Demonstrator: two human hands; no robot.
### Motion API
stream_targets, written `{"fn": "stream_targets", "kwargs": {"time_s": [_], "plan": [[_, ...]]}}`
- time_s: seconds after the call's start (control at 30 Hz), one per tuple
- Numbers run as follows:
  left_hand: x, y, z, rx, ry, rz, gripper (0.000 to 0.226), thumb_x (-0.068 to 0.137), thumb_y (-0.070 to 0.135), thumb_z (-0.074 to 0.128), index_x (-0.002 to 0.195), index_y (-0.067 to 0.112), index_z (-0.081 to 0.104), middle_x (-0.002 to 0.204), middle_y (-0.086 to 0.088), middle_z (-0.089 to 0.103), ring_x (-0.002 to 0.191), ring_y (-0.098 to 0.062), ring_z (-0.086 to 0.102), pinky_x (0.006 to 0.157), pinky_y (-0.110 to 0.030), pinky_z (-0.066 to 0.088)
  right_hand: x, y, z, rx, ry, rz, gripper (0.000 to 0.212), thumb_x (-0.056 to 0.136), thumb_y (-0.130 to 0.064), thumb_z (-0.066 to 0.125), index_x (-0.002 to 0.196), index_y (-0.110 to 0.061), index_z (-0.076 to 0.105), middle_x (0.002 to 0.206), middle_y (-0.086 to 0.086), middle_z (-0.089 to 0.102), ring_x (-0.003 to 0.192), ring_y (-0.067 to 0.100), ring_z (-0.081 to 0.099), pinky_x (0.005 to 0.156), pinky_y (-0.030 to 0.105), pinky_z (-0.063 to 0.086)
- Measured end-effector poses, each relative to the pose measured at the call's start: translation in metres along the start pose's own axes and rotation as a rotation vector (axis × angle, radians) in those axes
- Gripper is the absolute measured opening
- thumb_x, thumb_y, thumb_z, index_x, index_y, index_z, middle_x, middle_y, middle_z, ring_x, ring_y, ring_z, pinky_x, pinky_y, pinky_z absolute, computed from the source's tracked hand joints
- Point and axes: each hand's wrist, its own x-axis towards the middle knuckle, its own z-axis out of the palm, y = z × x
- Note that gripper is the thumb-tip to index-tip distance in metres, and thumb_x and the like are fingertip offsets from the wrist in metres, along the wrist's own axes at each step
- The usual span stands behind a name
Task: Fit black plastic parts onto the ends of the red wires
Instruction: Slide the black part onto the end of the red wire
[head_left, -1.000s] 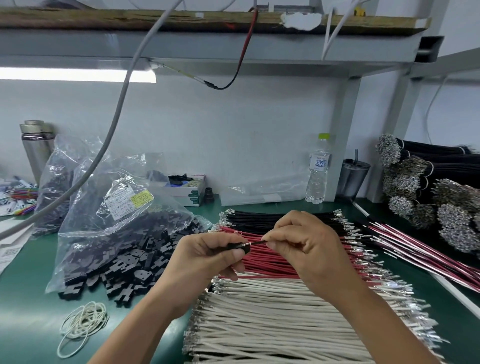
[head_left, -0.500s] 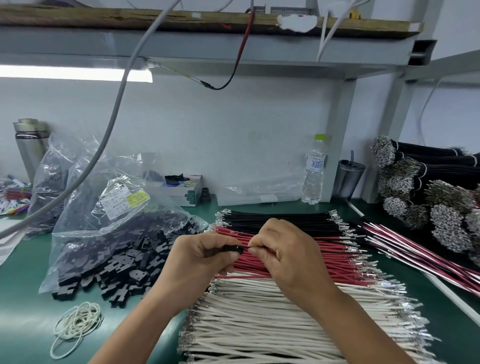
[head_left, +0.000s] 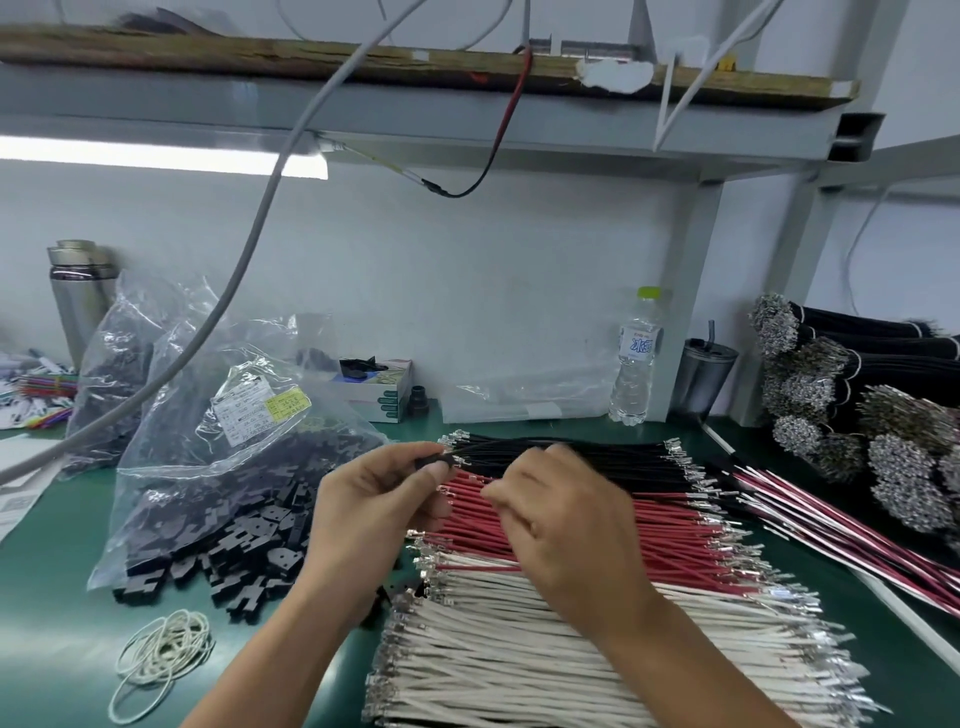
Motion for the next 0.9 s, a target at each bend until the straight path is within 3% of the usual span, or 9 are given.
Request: {"fn": "stream_targets", "kwargs": {"time_s": [0.07, 0.13, 0.27, 0.4, 0.5, 0.6, 0.73, 0.9], "plan": [[0.002, -0.001, -0.004, -0.041, 0.038, -0.021, 0.017, 0.084, 0.008, 0.078, 0.094, 0.02, 0.083, 0.089, -0.016, 0.079, 0.061, -0.019, 0.068, 0.057, -0.027, 0.059, 0.006, -0.001, 0.019, -0.01, -0.184, 0.135, 0.02, 0.088, -0.023, 0.072, 0.106, -0.032, 0.074, 0.094, -0.015, 0.061, 0.092, 0.01, 0.052, 0.065, 0.025, 0.047], [0.002, -0.002, -0.006, -0.072, 0.044, -0.051, 0.018, 0.079, 0.014, 0.08, 0.096, 0.019, 0.083, 0.091, -0.016, 0.08, 0.06, -0.017, 0.067, 0.056, -0.025, 0.058, 0.016, 0.007, 0.036, 0.029, -0.267, 0.268, 0.023, 0.093, -0.033, 0.066, 0.115, -0.034, 0.072, 0.102, -0.015, 0.063, 0.103, 0.01, 0.053, 0.071, 0.026, 0.042], [0.002, -0.005, -0.008, -0.106, 0.02, -0.096, 0.023, 0.073, 0.02, 0.08, 0.096, 0.018, 0.083, 0.094, -0.017, 0.079, 0.059, -0.016, 0.066, 0.055, -0.026, 0.057, 0.026, 0.019, 0.05, 0.046, -0.372, 0.318, 0.014, 0.094, -0.037, 0.064, 0.101, -0.035, 0.075, 0.094, -0.015, 0.062, 0.1, 0.009, 0.055, 0.069, 0.028, 0.037], [0.003, -0.005, -0.009, -0.147, 0.026, -0.112, 0.026, 0.071, 0.021, 0.079, 0.096, 0.015, 0.083, 0.095, -0.019, 0.079, 0.059, -0.018, 0.066, 0.055, -0.026, 0.057, 0.027, 0.022, 0.04, 0.017, -0.336, 0.239, 0.012, 0.094, -0.031, 0.064, 0.098, -0.032, 0.076, 0.093, -0.017, 0.067, 0.092, 0.005, 0.06, 0.067, 0.025, 0.04], [0.003, -0.005, -0.01, -0.205, 0.028, -0.129, 0.028, 0.07, 0.022, 0.079, 0.098, 0.014, 0.082, 0.094, -0.02, 0.078, 0.06, -0.018, 0.067, 0.054, -0.026, 0.058, 0.026, 0.025, 0.026, 0.086, -0.357, 0.223, 0.016, 0.097, -0.027, 0.06, 0.106, -0.031, 0.073, 0.099, -0.016, 0.068, 0.092, 0.003, 0.062, 0.078, 0.028, 0.051], [0.004, -0.005, -0.01, -0.239, 0.011, -0.14, 0.028, 0.074, 0.02, 0.078, 0.1, 0.012, 0.082, 0.093, -0.021, 0.077, 0.059, -0.018, 0.067, 0.055, -0.028, 0.058, 0.014, 0.022, 0.01, 0.205, -0.335, 0.18, 0.024, 0.102, -0.02, 0.054, 0.116, -0.033, 0.068, 0.099, -0.016, 0.061, 0.09, 0.004, 0.058, 0.078, 0.028, 0.051], [0.003, -0.006, -0.009, -0.239, -0.055, -0.177, 0.024, 0.076, 0.017, 0.077, 0.098, 0.008, 0.082, 0.09, -0.021, 0.076, 0.059, -0.018, 0.066, 0.054, -0.028, 0.058, -0.007, 0.009, -0.002, 0.354, -0.208, 0.246, 0.015, 0.098, -0.027, 0.061, 0.104, -0.036, 0.071, 0.093, -0.017, 0.055, 0.084, 0.004, 0.059, 0.069, 0.018, 0.047], [-0.001, -0.007, -0.007, -0.209, -0.178, -0.198, 0.032, 0.074, 0.02, 0.079, 0.102, 0.004, 0.08, 0.087, -0.019, 0.073, 0.062, -0.019, 0.068, 0.057, -0.029, 0.06, -0.01, 0.003, -0.006, 0.488, -0.103, 0.315, 0.013, 0.093, -0.022, 0.07, 0.097, -0.032, 0.077, 0.088, -0.013, 0.059, 0.081, 0.013, 0.062, 0.068, 0.024, 0.051]]}}
